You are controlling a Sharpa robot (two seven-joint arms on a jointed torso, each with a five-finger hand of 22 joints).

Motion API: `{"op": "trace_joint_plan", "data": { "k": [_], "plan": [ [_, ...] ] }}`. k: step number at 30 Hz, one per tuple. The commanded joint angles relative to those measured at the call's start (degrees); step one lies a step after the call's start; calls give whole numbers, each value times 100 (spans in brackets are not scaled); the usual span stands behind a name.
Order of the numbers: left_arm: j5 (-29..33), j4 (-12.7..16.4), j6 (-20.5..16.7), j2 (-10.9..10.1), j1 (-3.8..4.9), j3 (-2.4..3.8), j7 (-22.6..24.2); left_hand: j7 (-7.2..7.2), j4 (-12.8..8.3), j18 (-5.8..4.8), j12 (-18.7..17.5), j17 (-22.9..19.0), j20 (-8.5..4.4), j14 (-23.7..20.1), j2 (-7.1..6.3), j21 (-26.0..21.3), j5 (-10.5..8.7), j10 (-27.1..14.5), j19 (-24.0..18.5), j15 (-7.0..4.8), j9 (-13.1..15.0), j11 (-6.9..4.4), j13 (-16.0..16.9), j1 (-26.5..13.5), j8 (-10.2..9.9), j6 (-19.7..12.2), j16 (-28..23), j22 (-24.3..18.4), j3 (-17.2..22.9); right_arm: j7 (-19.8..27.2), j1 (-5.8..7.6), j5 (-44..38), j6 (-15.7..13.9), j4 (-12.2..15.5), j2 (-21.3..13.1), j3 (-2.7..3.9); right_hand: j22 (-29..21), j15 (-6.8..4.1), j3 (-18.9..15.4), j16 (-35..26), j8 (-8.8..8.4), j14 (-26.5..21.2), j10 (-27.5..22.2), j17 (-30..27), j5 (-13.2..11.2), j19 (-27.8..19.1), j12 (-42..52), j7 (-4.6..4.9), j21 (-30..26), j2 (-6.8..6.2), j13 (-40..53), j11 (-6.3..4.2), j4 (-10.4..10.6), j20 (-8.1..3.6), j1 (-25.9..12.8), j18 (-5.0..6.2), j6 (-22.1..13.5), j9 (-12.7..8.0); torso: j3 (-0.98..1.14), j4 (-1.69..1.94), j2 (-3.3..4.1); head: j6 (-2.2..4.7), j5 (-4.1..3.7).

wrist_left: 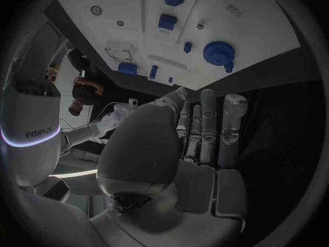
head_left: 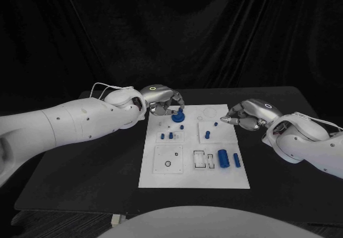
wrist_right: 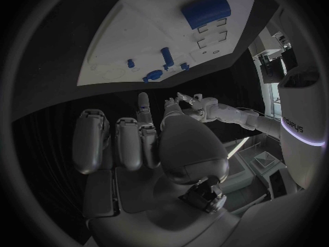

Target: Assemble the parts on the task board

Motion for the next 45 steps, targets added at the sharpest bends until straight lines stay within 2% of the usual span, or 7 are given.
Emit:
{"op": "trace_joint_plan", "data": {
  "k": [1,6,10,13,32,40,45],
  "plan": [
    [-652,-143,-29,114,-60,4,232,-15,-183,-80,-179,36,-42,270,-42,252,14,48,307,-19,-365,-7,-368,69,-157,145,83,644,-11,213,-11,70,-260,-13,8,2,1026,33,-43,-33,25,254,611,-17,25,111,13,-5,-21,9,1502,-25,-1,38,61,81,35,8,-4,9,-3,1,-6],
    [-709,-419,158,343,-163,4,47,-26,-289,-145,-242,468,-65,670,-62,560,-49,193,603,-39,-813,52,-677,-26,-175,47,533,746,-95,208,-11,74,-231,-25,17,2,1025,33,-43,-34,25,253,611,-22,27,109,13,-5,-25,8,1502,-25,-1,38,62,82,37,8,-2,3,-3,1,-34],
    [-725,-536,287,463,-212,5,-63,-21,-196,-189,-175,609,-72,836,-124,798,-341,439,794,-57,-1049,102,-792,-282,-174,78,807,805,-306,203,-11,75,-216,-21,16,2,1026,33,-43,-30,26,255,611,-11,30,111,13,-6,-21,9,1502,-26,-1,37,63,81,40,9,-4,7,4,1,-63],
    [-730,-596,357,541,-236,5,-125,43,-191,-196,-125,631,-72,843,-135,833,-399,534,821,-61,-1115,125,-800,-321,-149,143,879,815,-373,198,-11,76,-206,-21,19,2,1026,33,-43,-30,26,255,611,-11,30,111,13,-6,-21,9,1502,-26,-1,37,63,81,40,9,-5,4,-3,1,-62],
    [-737,-1045,798,966,-409,6,-508,88,-199,-208,109,637,-75,845,-110,908,-386,1052,879,-71,-1323,235,-727,-363,-152,191,1047,834,-486,144,-12,77,-138,-6,24,2,1023,29,-45,-36,16,252,611,-25,39,108,13,-4,-33,8,1502,-27,3,32,70,84,34,6,-1,4,-3,1,-66],
    [-737,-1157,836,1028,-455,7,-548,261,-185,-217,179,623,-78,854,-128,967,-416,1215,914,-75,-1385,261,-662,-396,-139,245,1095,847,-521,127,-13,78,-112,-6,26,2,1021,28,-45,-37,11,252,611,-27,40,105,13,-3,-40,8,1502,-26,3,31,72,85,27,5,-1,2,1,1,-49],
    [-737,-1178,873,1041,-469,7,-566,281,-218,-215,209,591,-81,841,-107,961,-281,1308,910,-74,-1420,269,-618,-326,-127,300,1106,845,-479,121,-13,78,-95,-9,35,2,1020,28,-46,-38,8,252,611,-28,41,104,13,-3,-44,8,1502,-26,3,31,73,86,23,4,-3,5,0,1,-46]
  ]
}}
